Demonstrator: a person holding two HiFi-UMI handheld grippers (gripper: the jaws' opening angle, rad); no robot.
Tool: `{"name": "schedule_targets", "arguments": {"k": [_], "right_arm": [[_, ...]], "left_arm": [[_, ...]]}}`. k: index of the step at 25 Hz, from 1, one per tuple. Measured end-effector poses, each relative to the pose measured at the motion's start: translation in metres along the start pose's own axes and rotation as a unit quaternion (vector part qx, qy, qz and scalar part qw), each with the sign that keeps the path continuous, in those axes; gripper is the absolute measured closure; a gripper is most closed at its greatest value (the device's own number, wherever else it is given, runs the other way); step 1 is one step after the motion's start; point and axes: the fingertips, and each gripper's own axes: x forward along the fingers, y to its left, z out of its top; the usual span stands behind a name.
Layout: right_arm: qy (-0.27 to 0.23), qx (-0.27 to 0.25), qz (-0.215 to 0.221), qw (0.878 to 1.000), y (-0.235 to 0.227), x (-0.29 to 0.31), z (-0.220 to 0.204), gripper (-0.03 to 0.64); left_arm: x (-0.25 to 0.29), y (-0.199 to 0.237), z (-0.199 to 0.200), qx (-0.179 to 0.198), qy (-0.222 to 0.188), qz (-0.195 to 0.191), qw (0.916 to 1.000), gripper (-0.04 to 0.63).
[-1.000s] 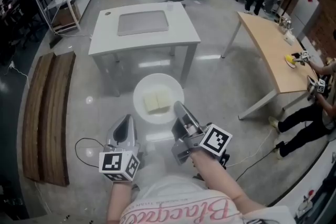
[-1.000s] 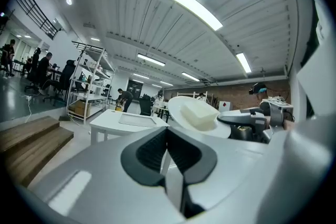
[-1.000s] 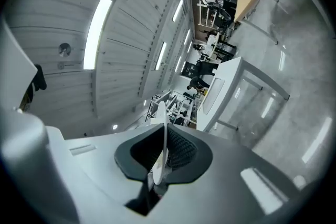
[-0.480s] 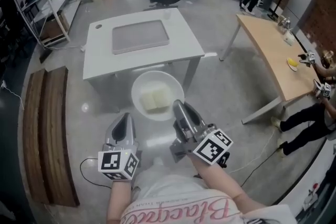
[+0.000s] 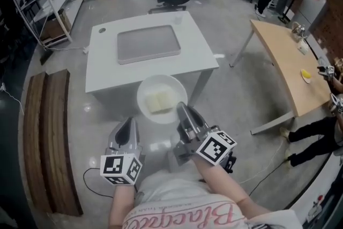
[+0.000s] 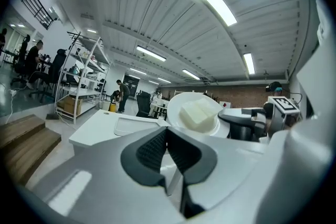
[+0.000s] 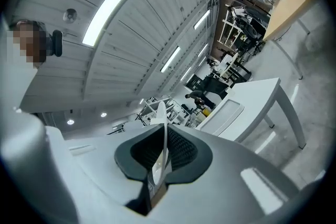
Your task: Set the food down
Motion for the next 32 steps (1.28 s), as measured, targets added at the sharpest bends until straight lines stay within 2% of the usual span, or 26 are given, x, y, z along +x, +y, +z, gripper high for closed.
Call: {"name": "schedule_targets", "arguments": {"k": [13, 16, 21, 25, 32], "right_arm": [[0.051, 0.04, 0.008, 0.998, -0.076, 0.12, 0.039, 0.603], [0.067, 0.063, 0.012, 0.996, -0.096, 0.152, 0.047, 0.603], [0.106, 0.047, -0.016, 0.993, -0.134, 0.202, 0.049, 0.603], [0.124, 0.057, -0.028, 0.99, -0.157, 0.236, 0.044, 0.603], [0.162, 0.05, -0.101, 0.98, -0.206, 0.284, 0.011, 0.603]], "left_arm": [[0.118, 0.034, 0.033, 0.002, -0.016, 0.029, 0.9994, 0.597], [0.147, 0.044, 0.042, 0.002, -0.023, 0.041, 0.9989, 0.597], [0.19, 0.06, 0.053, 0.002, -0.035, 0.056, 0.9979, 0.597], [0.214, 0.067, 0.053, 0.001, -0.029, 0.055, 0.9981, 0.597], [0.236, 0.087, 0.052, -0.013, -0.017, 0.051, 0.9985, 0.597]]}}
